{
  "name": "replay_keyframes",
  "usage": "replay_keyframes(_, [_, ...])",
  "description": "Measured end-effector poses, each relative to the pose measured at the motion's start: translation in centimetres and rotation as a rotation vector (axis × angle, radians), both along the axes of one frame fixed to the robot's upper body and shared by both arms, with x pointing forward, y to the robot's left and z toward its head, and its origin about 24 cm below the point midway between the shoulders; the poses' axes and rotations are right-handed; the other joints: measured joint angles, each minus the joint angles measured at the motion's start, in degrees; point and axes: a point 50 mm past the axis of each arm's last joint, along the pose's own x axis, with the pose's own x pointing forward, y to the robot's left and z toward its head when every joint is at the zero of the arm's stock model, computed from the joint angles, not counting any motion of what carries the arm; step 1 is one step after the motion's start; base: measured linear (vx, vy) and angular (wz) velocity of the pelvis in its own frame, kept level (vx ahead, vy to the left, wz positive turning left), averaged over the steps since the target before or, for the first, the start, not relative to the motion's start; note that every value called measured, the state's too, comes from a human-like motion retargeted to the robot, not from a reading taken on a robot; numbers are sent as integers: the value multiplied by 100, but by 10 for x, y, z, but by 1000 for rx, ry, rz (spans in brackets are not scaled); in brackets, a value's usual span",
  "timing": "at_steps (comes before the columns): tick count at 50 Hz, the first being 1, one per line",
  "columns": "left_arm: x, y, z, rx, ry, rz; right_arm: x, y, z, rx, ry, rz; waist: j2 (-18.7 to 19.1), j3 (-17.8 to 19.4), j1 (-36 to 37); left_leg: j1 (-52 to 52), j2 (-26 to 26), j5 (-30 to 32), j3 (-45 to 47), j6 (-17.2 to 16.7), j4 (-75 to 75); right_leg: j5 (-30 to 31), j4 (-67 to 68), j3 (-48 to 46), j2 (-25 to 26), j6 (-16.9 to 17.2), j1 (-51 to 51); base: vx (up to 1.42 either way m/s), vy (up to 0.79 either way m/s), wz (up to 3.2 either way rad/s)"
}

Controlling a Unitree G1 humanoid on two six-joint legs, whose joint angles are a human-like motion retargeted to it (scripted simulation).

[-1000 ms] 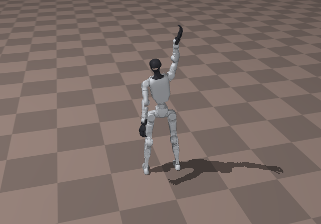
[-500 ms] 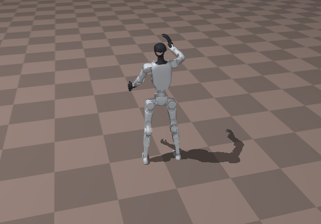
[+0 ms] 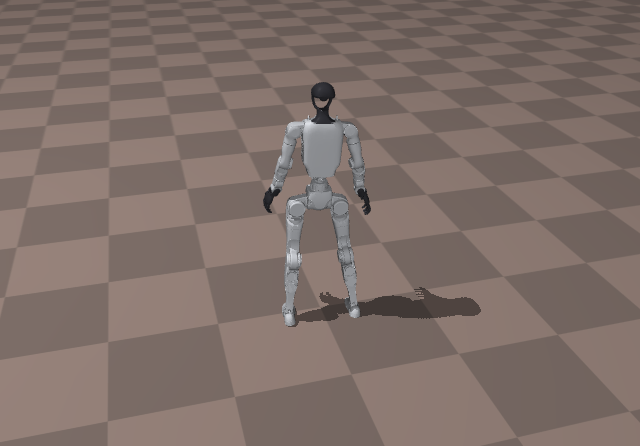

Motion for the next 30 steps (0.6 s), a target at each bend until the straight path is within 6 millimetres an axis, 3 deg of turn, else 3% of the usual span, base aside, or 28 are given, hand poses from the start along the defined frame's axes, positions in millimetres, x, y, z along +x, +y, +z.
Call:
replay_keyframes(5, [-55,0,-15,-56,125,179,-34,-7,-4,11,128,47,21,59,56,14,24,-17,47,-29,-6,-12,4,35,25,2,-14,0,0,0])
replay_keyframes(10, [-68,6,-16,-92,141,303,-34,-16,-4,9,180,26,-17,32,130,27,32,-12,30,-28,-31,-19,1,11,30,-2,-1,0,0,0])
replay_keyframes(13, [-45,11,-11,-49,136,223,-3,-26,4,-38,137,46,-39,-74,146,30,30,-8,-5,-10,-35,-22,-9,-19,27,-17,24,0,0,0])
replay_keyframes(15, [-11,12,-3,-14,73,112,37,-32,17,-99,46,108,-50,-158,142,35,26,-6,-30,8,-34,-22,-16,-39,23,-32,44,0,0,0])
replay_keyframes(17, [40,10,17,24,-87,2,94,-31,41,-196,-134,212,-71,-255,132,21,14,-30,-37,62,-4,-36,10,-54,9,-36,37,0,0,0])
replay_keyframes(20, [129,-9,78,26,-449,-195,185,-8,102,-320,-443,587,-50,-330,138,95,27,-72,-62,39,18,-39,-13,-48,29,-80,138,0,0,0])
replay_keyframes(22, [180,-32,144,18,-761,-337,235,20,162,-467,-655,878,-48,-374,166,140,26,-77,-38,35,10,-34,-16,-24,29,-61,167,0,0,0])
replay_keyframes(24, [210,-61,223,2,-1082,-510,265,58,229,-623,-876,1164,-44,-426,196,166,26,-85,-11,24,12,-28,-16,6,31,-37,179,0,0,0])
replay_keyframes(27, [208,-109,340,0,-1516,-834,268,122,326,-809,-1204,1537,-37,-492,232,192,27,-97,25,-4,20,-16,-20,49,36,5,188,0,0,0])
replay_keyframes(30, [168,-148,427,68,-1845,-1199,233,176,402,-921,-1487,1838,-37,-533,239,193,32,-106,43,-43,33,-3,-31,73,42,48,189,0,0,0])
